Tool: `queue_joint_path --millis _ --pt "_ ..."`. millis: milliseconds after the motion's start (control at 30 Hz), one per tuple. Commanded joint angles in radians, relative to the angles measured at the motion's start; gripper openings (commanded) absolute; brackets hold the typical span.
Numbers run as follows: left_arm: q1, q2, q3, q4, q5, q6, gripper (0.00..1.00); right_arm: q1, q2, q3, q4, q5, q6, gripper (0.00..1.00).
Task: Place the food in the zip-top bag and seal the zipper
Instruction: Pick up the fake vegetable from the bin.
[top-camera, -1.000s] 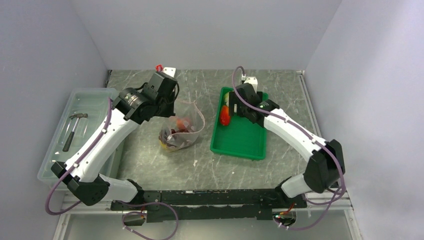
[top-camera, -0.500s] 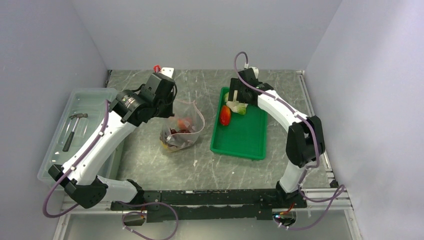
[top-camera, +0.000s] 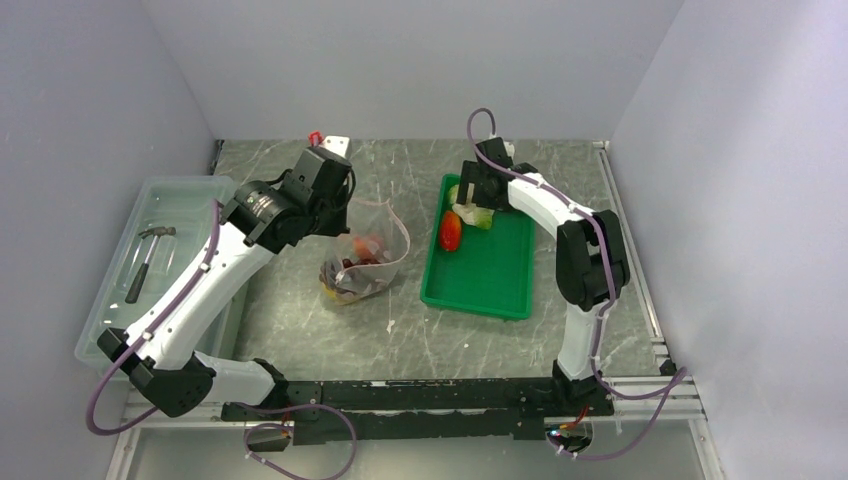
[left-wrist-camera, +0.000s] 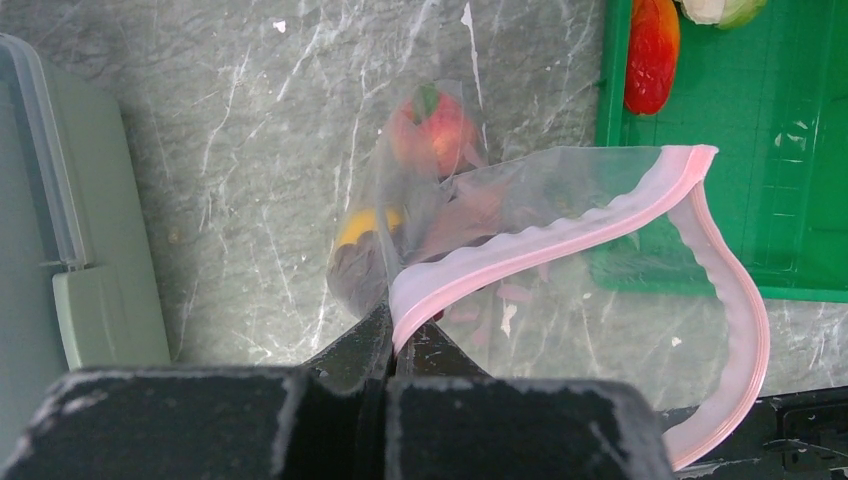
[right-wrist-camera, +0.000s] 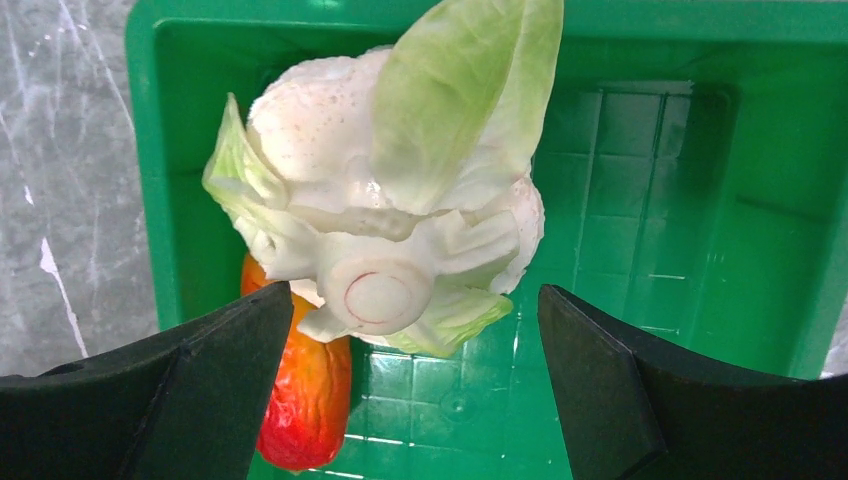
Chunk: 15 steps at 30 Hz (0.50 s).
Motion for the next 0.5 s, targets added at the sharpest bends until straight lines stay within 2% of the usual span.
queue_joint_path --millis 0,467 --pt "0.002 -0.023 -0.005 0.052 -0.005 -0.005 0.0 -0.009 -0.001 0.036 0.043 -0.01 0.016 0.94" --pt "0.003 -0.018 -0.018 0.062 0.006 -0.01 0.0 -0.013 -0.028 0.031 0.065 -0.017 0.003 0.73"
